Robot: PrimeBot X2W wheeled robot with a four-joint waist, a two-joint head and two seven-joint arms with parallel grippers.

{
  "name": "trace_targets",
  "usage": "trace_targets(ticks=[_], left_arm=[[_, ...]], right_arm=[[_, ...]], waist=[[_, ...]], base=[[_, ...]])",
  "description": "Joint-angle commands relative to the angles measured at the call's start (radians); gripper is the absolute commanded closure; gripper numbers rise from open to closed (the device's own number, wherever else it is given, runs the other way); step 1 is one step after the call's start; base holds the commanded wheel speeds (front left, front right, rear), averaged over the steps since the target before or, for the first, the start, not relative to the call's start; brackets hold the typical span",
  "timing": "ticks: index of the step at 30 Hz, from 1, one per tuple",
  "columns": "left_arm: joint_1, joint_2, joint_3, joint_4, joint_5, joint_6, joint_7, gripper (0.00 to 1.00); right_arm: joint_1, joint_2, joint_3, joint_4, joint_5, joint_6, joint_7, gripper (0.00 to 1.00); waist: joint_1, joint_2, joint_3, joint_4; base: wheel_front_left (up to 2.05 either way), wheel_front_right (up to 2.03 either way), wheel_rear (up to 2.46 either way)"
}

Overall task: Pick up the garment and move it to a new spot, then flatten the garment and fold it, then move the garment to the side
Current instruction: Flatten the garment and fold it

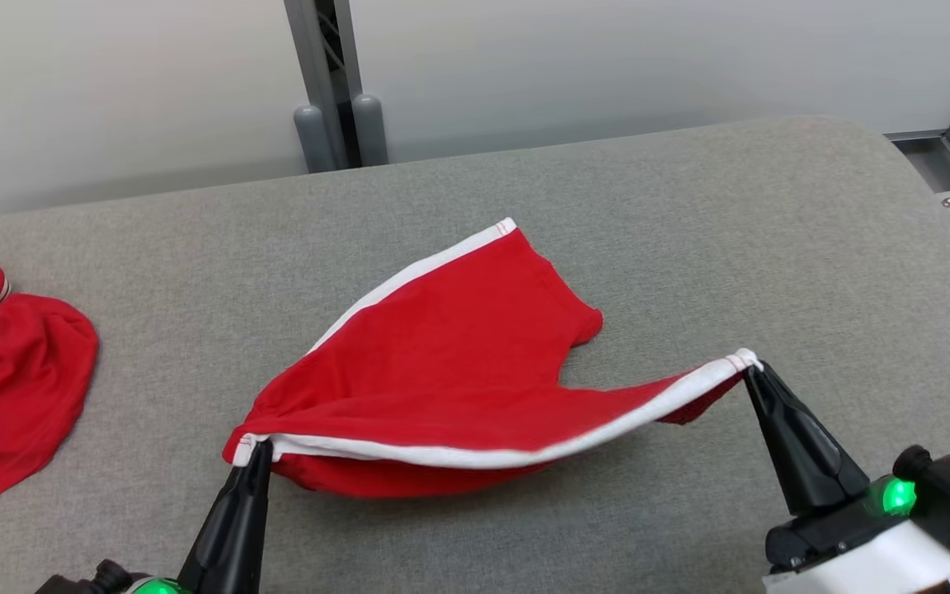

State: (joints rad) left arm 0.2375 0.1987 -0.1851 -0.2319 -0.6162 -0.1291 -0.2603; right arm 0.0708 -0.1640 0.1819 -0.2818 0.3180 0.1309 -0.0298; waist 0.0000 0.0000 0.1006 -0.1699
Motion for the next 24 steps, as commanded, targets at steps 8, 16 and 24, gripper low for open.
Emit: trace_targets(ticks=[8,16,24], left_arm=[[-0.107,-0.040,-0.017,0.112,-0.061,0.008,0.027,1.00],[-0.278,-0.101,-0.032,0.255,-0.132,0.046,0.094,1.00],[-0.560,-0.135,-0.066,0.480,-0.174,0.115,0.167,1.00]], right_arm=[[-0.121,-0.026,0.002,0.156,0.031,0.000,-0.022,1.00],[-0.360,-0.093,0.029,0.413,0.075,0.000,-0.020,1.00],[-0.800,-0.190,0.257,0.778,0.182,0.000,0.052,1.00]], waist=[[0.0000,0.0000,0.031,0.035],[0.0000,0.0000,0.094,0.104],[0.0000,0.0000,0.221,0.206]], base=[[0.00,0.00,0.00],[0.00,0.00,0.00],[0.00,0.00,0.00]])
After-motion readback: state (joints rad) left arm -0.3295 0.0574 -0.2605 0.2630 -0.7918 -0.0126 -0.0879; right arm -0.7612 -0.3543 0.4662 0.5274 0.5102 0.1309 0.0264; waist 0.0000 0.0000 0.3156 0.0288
